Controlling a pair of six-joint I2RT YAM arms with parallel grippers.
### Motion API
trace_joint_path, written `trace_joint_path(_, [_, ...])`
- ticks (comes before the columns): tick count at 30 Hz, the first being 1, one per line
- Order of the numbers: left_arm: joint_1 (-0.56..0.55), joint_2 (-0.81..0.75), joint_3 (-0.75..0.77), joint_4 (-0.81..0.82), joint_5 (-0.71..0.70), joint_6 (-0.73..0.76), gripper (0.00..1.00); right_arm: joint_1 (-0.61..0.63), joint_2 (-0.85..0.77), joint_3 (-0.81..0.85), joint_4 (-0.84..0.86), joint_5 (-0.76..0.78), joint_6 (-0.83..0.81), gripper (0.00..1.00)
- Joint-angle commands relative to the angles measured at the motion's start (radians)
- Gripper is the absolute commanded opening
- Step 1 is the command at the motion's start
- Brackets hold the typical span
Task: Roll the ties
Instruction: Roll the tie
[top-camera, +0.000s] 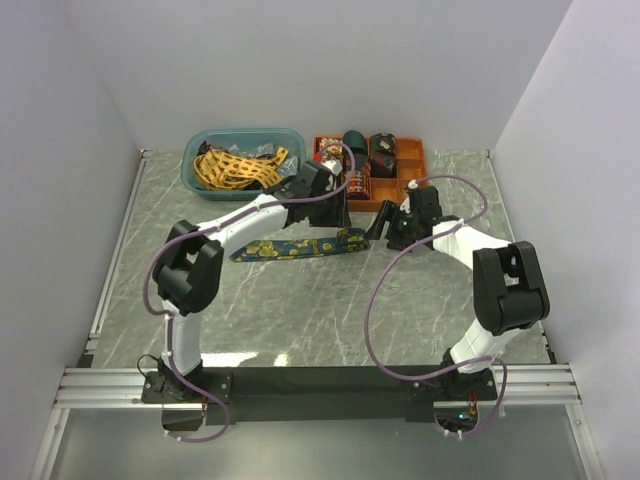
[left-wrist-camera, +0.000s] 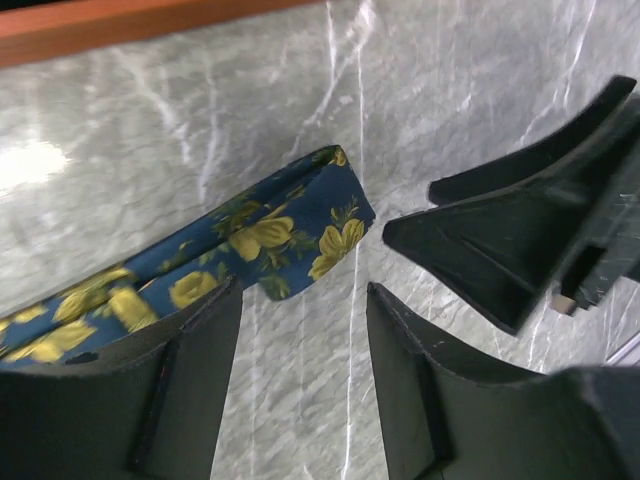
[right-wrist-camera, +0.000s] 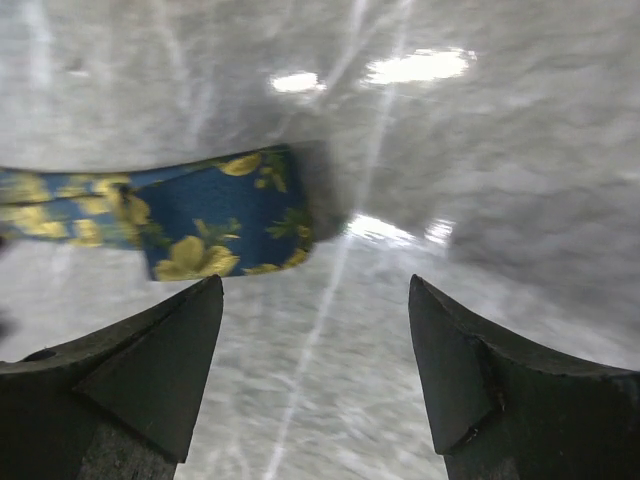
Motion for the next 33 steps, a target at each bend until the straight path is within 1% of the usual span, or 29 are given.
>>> trace_joint_path(1, [-0.003,0.055,0.063,0.012,0.046,0.018,0.58,-0.040,-0.006,-0.052,0.290,-0.194,0.114,0.81])
trace_joint_path(7, [-0.011,0.130,0.066,0.032,0.077,0.024,0.56,-0.056,0.056,-0.076,0.383,-0.239,0.146,0.81])
trace_joint_path(8, [-0.009,0.138,0.066,0.034,0.075,0.023,0.53,-0.060,0.076,-0.078,0.391,-0.245,0.155,0.81])
trace_joint_path(11, [-0.009,0.152,0.056,0.040,0.069,0.021,0.52,-0.059,0.103,-0.087,0.423,-0.266,0.168,0.80])
trace_joint_path(14, [-0.009,0.160,0.042,0.052,0.071,0.020,0.44,-0.057,0.128,-0.096,0.443,-0.279,0.171,0.80])
trace_joint_path(19, [-0.009,0.183,0.034,0.047,0.074,0.012,0.42,-0.056,0.168,-0.110,0.493,-0.309,0.184,0.79])
trace_joint_path(20, [-0.009,0.184,0.034,0.047,0.072,0.014,0.39,-0.057,0.180,-0.112,0.501,-0.323,0.189,0.79])
trace_joint_path(25, [-0.006,0.200,0.023,0.041,0.063,0.006,0.38,-0.045,0.232,-0.127,0.556,-0.366,0.204,0.77])
trace_joint_path(26, [-0.005,0.200,0.020,0.041,0.065,0.001,0.35,-0.038,0.235,-0.127,0.558,-0.366,0.209,0.77])
trace_joint_path(33, [0.026,0.198,-0.029,0.064,0.083,-0.038,0.36,-0.030,0.264,-0.171,0.611,-0.380,0.220,0.75])
